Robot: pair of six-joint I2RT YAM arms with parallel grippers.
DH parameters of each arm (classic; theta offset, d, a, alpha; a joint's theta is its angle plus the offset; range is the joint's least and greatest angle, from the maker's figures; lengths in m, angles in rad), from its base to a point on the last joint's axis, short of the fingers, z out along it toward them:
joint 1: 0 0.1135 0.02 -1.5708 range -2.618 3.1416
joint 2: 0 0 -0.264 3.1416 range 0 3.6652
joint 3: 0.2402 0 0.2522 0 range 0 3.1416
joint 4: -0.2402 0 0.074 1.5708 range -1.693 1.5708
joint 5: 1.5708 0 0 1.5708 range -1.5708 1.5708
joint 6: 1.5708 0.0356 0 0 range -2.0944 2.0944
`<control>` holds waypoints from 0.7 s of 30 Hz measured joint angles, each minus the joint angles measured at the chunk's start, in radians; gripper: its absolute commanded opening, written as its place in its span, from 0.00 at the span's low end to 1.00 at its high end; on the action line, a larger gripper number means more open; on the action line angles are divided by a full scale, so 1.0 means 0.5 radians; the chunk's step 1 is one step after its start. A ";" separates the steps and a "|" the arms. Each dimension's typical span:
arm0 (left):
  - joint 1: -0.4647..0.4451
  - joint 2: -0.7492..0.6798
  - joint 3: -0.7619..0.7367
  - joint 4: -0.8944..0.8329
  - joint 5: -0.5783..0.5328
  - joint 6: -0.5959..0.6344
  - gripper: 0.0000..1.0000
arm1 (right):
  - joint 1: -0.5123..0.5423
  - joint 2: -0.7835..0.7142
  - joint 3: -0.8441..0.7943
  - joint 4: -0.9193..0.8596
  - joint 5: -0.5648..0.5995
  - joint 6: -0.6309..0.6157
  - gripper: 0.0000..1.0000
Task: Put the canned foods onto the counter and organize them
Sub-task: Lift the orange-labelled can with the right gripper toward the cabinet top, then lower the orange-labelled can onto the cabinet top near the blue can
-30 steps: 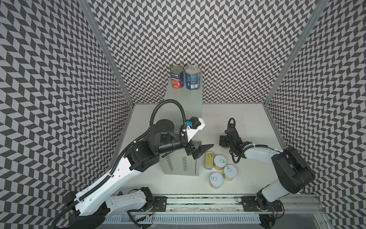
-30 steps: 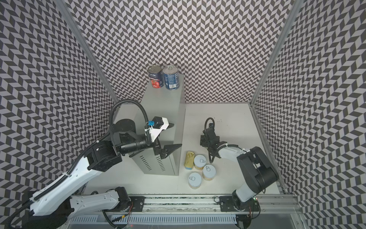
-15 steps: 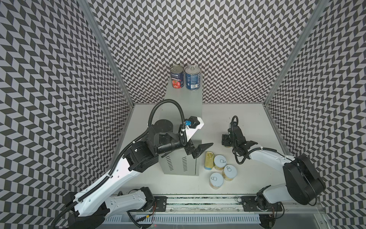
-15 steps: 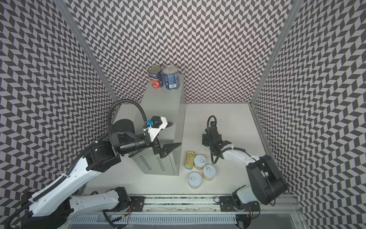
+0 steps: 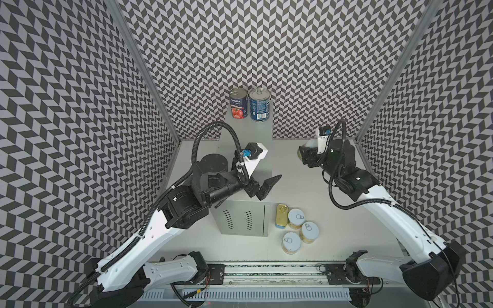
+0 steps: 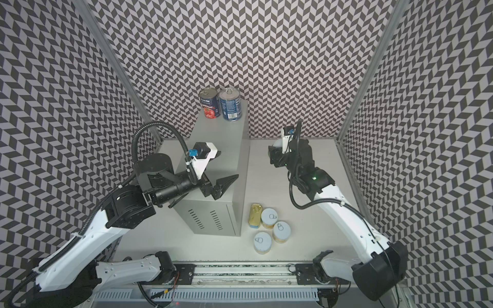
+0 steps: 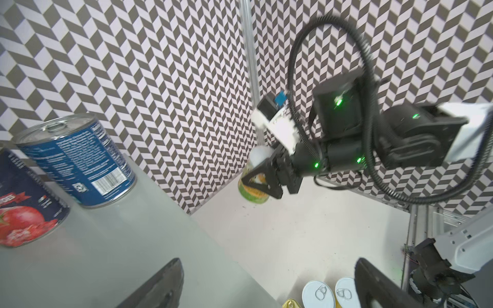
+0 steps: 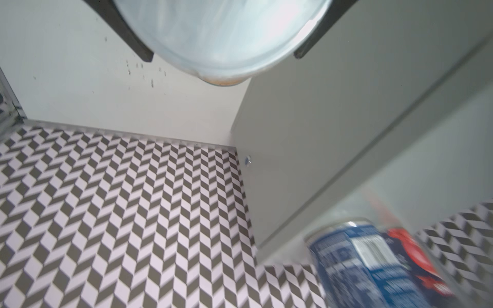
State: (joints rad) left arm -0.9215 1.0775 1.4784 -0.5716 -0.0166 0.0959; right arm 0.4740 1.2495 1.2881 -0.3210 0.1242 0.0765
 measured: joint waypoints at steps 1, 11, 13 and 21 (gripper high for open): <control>0.002 0.013 0.024 -0.031 -0.024 0.002 1.00 | 0.000 0.002 0.084 -0.040 -0.046 -0.024 0.63; 0.031 0.076 0.228 -0.298 -0.270 -0.018 1.00 | 0.000 0.232 0.848 -0.290 -0.624 -0.107 0.66; 0.047 0.060 0.242 -0.330 -0.327 -0.032 1.00 | 0.005 0.330 0.999 -0.326 -0.723 -0.097 0.66; 0.095 -0.057 0.243 -0.455 -0.623 -0.055 1.00 | 0.124 0.743 1.543 -0.630 -0.842 -0.068 0.67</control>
State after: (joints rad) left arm -0.8742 1.0489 1.6001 -0.7994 -0.3283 0.0685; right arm 0.5362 1.6211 2.0594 -0.6361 -0.2970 0.0425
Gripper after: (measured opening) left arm 0.998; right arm 0.752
